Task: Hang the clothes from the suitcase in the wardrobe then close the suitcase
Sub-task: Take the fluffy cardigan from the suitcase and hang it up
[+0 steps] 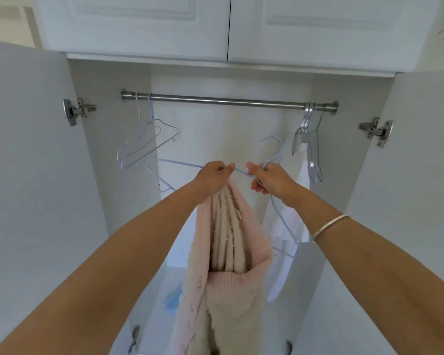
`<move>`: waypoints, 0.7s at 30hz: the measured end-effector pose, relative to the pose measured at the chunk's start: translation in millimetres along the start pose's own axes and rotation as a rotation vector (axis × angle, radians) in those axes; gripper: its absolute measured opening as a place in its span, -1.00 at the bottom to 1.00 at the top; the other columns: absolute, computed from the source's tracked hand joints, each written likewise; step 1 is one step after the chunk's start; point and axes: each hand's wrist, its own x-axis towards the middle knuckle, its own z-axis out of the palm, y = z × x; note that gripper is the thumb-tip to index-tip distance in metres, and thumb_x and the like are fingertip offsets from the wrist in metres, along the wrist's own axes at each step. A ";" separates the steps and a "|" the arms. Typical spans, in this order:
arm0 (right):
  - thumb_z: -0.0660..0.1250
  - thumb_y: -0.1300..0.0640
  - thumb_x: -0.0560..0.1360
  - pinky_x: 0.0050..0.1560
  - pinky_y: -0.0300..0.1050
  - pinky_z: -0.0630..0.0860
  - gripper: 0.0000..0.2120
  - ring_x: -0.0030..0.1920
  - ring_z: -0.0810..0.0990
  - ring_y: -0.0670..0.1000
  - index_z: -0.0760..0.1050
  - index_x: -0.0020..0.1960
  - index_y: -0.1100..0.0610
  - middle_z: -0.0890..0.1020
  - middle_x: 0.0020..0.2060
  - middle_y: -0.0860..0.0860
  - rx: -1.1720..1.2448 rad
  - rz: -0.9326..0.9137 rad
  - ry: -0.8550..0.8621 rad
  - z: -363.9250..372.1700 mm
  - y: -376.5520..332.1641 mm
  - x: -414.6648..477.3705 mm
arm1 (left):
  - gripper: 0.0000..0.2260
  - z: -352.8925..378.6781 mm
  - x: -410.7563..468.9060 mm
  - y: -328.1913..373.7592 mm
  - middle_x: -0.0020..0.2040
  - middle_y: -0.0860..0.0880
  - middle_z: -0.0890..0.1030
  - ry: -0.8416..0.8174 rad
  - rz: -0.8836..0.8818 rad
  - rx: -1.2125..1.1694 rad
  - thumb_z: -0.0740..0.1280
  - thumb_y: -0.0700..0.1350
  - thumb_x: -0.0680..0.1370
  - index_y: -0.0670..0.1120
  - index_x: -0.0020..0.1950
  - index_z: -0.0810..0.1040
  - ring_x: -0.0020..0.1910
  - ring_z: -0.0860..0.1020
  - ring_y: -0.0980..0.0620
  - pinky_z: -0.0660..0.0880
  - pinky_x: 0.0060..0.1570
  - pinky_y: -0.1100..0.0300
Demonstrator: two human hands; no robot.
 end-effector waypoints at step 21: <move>0.32 0.11 0.43 -0.27 -0.12 0.32 -0.69 -0.31 0.45 0.16 0.36 -0.44 0.13 0.42 -0.48 0.05 -0.209 0.082 0.637 -19.8 34.9 17.2 | -0.92 -83.9 15.8 -71.0 -0.21 -0.09 0.41 0.233 -0.037 0.868 0.22 -0.22 0.54 -0.17 -0.15 0.39 -0.20 0.44 -0.12 0.35 -0.23 0.12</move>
